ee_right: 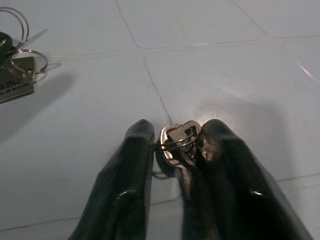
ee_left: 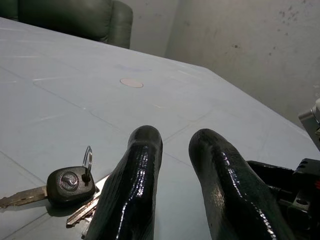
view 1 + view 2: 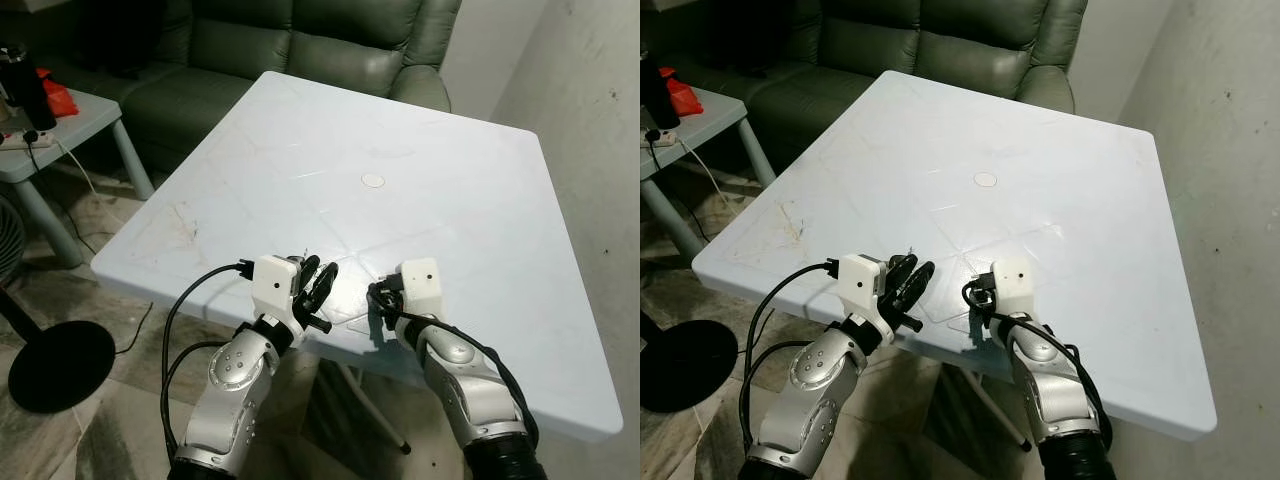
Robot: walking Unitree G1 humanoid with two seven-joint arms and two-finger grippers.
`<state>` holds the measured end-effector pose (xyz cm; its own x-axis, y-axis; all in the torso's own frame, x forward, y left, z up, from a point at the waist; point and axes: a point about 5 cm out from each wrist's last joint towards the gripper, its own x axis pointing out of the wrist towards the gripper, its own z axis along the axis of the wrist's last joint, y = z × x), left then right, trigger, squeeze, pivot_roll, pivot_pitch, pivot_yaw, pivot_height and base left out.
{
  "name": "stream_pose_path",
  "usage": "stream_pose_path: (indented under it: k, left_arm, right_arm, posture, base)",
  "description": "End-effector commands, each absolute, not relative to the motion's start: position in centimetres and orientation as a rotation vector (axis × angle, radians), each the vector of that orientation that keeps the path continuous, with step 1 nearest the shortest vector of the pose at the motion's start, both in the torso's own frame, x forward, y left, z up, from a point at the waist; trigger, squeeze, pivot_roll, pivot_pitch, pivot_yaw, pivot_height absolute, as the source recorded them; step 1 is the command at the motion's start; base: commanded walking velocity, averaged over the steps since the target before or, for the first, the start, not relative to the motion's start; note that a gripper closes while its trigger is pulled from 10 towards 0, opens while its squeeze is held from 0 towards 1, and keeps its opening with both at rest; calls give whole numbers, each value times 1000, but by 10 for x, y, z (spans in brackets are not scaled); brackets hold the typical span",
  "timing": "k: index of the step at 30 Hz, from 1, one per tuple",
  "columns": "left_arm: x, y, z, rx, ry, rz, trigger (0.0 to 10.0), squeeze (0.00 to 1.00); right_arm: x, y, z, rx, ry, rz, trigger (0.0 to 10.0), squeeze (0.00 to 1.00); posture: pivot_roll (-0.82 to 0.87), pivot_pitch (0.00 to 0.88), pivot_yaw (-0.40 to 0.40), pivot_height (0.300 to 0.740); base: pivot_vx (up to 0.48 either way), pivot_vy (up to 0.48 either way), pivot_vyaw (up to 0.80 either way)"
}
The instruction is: Hang keys on a hook
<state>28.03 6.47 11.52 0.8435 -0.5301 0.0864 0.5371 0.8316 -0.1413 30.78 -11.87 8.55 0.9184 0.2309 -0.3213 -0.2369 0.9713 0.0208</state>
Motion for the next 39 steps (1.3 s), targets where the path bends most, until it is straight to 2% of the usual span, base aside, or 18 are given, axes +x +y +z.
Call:
stream_pose_path:
  k: [1, 2, 3, 4, 6, 7, 9, 39]
  left_arm:
    - [279, 63, 118, -169, -53, -567, 10000, 0]
    - [279, 63, 118, -168, -53, -566, 10000, 0]
    - [279, 63, 118, -168, -53, -566, 10000, 0]
    - [279, 63, 118, -168, -54, -565, 10000, 0]
    - [279, 63, 118, -168, -54, -565, 10000, 0]
    - [279, 63, 119, -169, -55, -564, 10000, 0]
    - [279, 63, 119, -168, -55, -564, 10000, 0]
    - [281, 63, 121, -168, -62, -564, 10000, 0]
  right_arm:
    - [309, -123, 86, -17, 325, 225, 627, 0]
    - [310, -123, 86, -23, 314, 227, 1961, 0]
    - [310, -123, 86, -23, 314, 227, 1961, 0]
    - [310, -123, 88, -22, 302, 230, 2588, 0]
    - [310, -123, 88, -20, 302, 229, 2863, 0]
    - [310, -124, 89, -9, 293, 227, 8275, 0]
    - [311, -124, 90, -17, 285, 228, 10000, 0]
    - [309, -128, 87, 27, 270, 276, 10000, 0]
  posture:
    - [-33, 80, -118, 740]
    - [-33, 80, -118, 740]
    - [-33, 80, -118, 740]
    - [-33, 80, -118, 740]
    - [-33, 80, -118, 740]
    - [-32, 79, -117, 740]
    - [-32, 79, -117, 740]
    - [-30, 72, -120, 740]
  base:
    - [0, 0, 0]
    - [0, 0, 0]
    - [0, 0, 0]
    - [0, 0, 0]
    - [0, 0, 0]
    - [0, 0, 0]
    - [0, 0, 0]
    - [0, 0, 0]
